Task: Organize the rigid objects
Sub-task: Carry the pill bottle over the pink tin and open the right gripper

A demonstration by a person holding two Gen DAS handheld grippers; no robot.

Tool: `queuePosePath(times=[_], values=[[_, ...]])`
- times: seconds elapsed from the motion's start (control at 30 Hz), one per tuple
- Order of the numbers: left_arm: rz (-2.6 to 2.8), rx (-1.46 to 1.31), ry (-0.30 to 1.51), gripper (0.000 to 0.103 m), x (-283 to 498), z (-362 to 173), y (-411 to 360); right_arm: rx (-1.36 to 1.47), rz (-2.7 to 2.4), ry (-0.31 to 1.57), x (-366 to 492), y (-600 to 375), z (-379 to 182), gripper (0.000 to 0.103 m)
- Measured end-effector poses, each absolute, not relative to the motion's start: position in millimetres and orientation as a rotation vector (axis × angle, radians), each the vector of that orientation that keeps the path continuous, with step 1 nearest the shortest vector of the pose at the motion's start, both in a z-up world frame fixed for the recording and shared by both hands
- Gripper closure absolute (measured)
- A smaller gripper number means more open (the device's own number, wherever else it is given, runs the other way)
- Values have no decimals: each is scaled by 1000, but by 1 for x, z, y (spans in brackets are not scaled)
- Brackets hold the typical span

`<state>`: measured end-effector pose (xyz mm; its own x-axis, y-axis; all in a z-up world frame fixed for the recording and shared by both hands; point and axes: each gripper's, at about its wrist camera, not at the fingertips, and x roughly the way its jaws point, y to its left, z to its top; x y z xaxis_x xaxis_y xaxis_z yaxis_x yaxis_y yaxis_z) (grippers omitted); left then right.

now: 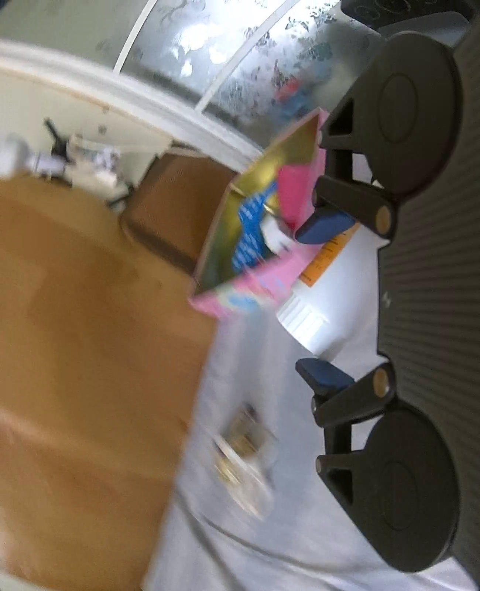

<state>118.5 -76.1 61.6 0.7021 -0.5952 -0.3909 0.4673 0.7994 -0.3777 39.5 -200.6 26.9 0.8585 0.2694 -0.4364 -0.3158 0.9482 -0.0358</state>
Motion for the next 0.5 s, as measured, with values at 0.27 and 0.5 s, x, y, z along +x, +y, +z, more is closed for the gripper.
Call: queuePosePath(times=[0.27, 0.5], values=[[-715, -120, 497, 32, 178, 91, -191, -70, 91, 376, 63, -288, 48, 52], [-720, -19, 514, 21, 213, 78, -263, -86, -62, 427, 101, -348, 38, 52]])
